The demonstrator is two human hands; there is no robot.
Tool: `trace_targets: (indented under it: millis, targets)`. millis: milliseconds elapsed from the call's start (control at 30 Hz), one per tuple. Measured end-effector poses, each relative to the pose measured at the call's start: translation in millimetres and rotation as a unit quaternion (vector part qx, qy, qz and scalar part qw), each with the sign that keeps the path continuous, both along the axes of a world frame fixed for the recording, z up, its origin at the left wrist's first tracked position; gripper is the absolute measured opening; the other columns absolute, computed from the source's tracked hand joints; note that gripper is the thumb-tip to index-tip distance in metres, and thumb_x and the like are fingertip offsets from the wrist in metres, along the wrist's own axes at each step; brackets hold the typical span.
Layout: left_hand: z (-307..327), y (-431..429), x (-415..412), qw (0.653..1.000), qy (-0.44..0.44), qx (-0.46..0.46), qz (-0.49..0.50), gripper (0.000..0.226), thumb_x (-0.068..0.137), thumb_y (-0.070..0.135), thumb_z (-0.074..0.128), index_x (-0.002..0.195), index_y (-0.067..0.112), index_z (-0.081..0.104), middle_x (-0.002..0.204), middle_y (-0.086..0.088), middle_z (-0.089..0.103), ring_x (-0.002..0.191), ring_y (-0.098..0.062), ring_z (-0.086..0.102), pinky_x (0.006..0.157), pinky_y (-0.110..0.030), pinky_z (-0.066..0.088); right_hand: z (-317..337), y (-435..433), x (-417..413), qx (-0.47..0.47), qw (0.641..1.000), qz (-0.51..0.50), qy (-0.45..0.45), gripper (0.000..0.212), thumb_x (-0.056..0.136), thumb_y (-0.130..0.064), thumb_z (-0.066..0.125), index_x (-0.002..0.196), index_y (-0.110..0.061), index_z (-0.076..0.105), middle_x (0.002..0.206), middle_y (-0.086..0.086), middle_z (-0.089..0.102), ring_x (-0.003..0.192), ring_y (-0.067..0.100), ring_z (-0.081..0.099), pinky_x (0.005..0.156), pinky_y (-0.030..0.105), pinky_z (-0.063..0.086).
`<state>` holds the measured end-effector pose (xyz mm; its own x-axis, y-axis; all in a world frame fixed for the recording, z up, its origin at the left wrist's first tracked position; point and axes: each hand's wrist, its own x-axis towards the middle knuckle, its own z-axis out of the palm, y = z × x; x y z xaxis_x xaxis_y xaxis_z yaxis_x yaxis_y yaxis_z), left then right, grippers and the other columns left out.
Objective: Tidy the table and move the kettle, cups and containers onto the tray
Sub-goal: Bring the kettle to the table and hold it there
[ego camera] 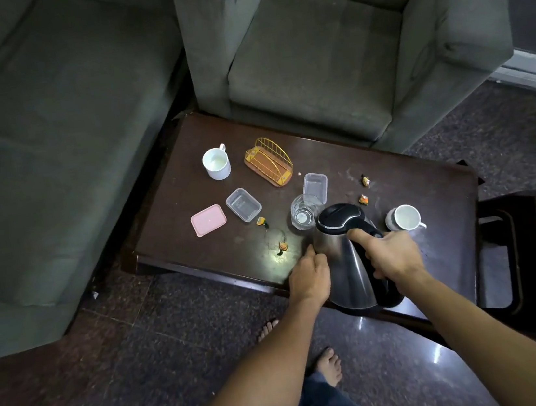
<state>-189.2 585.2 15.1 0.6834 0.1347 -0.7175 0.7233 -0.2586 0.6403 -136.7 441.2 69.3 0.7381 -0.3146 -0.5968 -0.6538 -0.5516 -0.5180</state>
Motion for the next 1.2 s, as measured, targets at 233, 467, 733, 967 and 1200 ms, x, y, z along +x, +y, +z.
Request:
trace_targets:
  millis: [233,467,733,967,1200]
  targets:
    - [-4.0,0.3,3.1,1.0,0.006,-0.011,0.008,0.046,0.094,0.031,0.034,0.13,0.021,0.061,0.129,-0.013,0.067,0.122,-0.036,0.058,0.11,-0.047,0.042,-0.5,3.3,10.1,-0.014,0.999,0.027,0.018,0.06,0.056,-0.072,0.073,0.054,-0.013,0.063,0.044,0.0,0.062,0.037,0.02,0.062,0.051,0.035,0.057]
    - [-6.8,-0.6,6.1,1.0,0.009,-0.015,0.013,0.041,0.095,0.03,0.036,0.126,0.024,0.062,0.127,-0.015,0.068,0.121,-0.039,0.058,0.108,-0.046,0.043,-1.8,5.0,20.1,-0.015,0.998,0.047,0.03,0.063,0.056,-0.074,0.072,0.056,-0.011,0.066,0.045,0.005,0.063,0.036,0.021,0.06,0.057,0.042,0.06]
    - [-5.8,-0.2,9.5,1.0,0.007,-0.009,-0.013,0.056,0.086,0.035,0.027,0.127,0.021,0.061,0.129,-0.021,0.066,0.121,-0.043,0.056,0.105,-0.046,0.042,-0.8,5.1,28.5,-0.032,0.997,0.065,0.031,0.067,0.055,-0.076,0.07,0.054,-0.01,0.066,0.045,0.007,0.065,0.034,0.023,0.061,0.052,0.037,0.057]
    - [-4.9,4.3,10.3,1.0,0.011,-0.011,-0.013,0.04,0.098,0.028,0.034,0.126,0.024,0.062,0.127,-0.019,0.067,0.12,-0.041,0.057,0.107,-0.046,0.043,-3.3,6.2,33.7,-0.041,0.996,0.069,0.04,0.068,0.054,-0.078,0.071,0.054,-0.011,0.066,0.045,0.008,0.066,0.035,0.023,0.062,0.054,0.039,0.059]
    - [-0.9,6.7,13.3,1.0,0.005,-0.018,-0.018,0.036,0.099,0.028,0.034,0.119,0.022,0.063,0.122,-0.017,0.068,0.117,-0.04,0.059,0.105,-0.047,0.045,-4.8,6.9,38.7,-0.037,0.996,0.067,0.041,0.067,0.053,-0.077,0.073,0.053,-0.01,0.065,0.044,0.008,0.064,0.034,0.025,0.06,0.052,0.041,0.059]
